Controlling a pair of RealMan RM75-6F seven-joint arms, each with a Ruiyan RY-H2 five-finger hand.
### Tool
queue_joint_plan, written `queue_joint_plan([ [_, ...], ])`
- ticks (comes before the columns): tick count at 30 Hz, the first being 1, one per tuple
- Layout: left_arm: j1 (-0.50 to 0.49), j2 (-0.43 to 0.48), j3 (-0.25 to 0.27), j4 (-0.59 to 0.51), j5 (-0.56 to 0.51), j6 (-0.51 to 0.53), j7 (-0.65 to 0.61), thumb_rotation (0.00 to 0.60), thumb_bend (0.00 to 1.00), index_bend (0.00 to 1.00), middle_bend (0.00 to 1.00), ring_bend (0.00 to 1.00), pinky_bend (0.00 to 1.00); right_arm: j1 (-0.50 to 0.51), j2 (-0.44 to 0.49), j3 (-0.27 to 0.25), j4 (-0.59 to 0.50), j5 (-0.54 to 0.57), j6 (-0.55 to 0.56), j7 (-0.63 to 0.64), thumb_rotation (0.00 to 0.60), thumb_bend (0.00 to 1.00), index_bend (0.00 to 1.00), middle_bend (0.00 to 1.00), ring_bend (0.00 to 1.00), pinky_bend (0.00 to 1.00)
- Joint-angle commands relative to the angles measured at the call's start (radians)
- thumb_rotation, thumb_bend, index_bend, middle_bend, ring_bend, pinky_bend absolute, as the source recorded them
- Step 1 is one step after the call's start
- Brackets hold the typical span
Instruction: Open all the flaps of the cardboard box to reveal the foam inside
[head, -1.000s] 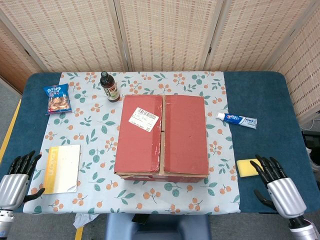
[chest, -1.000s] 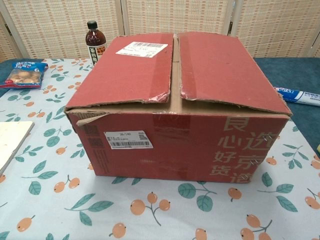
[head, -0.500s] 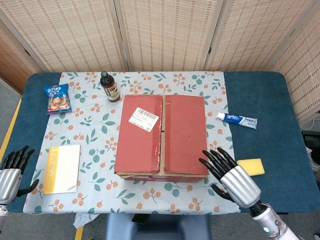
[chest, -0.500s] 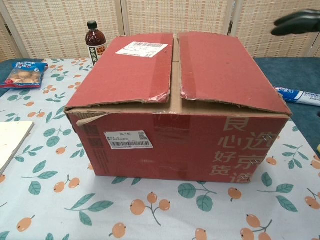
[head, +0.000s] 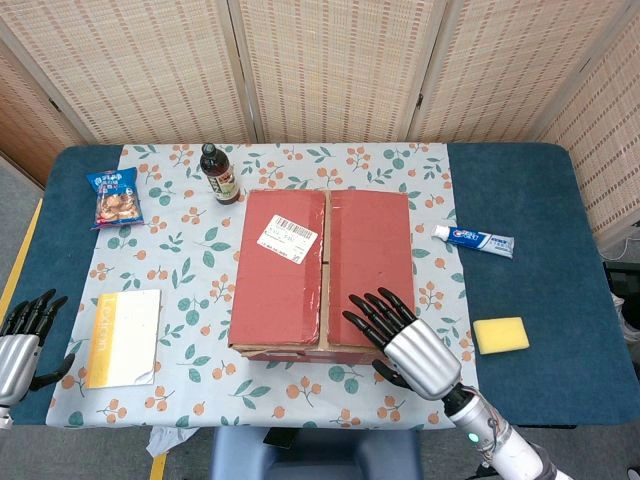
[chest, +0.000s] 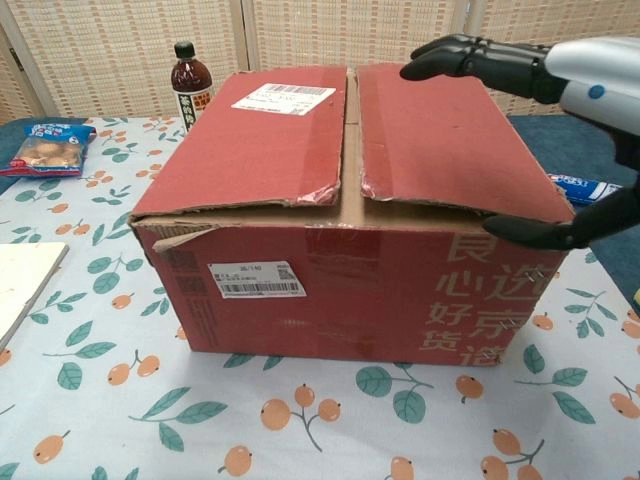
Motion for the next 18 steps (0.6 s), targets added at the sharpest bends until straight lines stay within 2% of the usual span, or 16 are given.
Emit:
queue_joint_plan([
  [1, -0.003, 0.004, -0.001, 0.007, -0.005, -0.007, -0.017, 0.6, 0.39, 0.0, 0.0, 0.0, 0.0, 0.019, -0.04, 0.022, 0.02, 0.033, -0.009, -0.034, 0.6, 0.38, 0.0, 0.0, 0.0, 0.0],
  [8, -0.001, 0.014, -0.003, 0.015, -0.005, -0.001, -0.059, 0.6, 0.38, 0.0, 0.0, 0.0, 0.0, 0.055, -0.124, 0.053, 0.051, 0.101, -0.027, -0.12, 0.6, 0.38, 0.0, 0.0, 0.0, 0.0],
  [18, -0.001, 0.023, -0.004, 0.031, -0.007, -0.001, -0.099, 0.6, 0.38, 0.0, 0.0, 0.0, 0.0, 0.107, -0.191, 0.082, 0.071, 0.171, -0.048, -0.184, 0.6, 0.38, 0.0, 0.0, 0.0, 0.0],
])
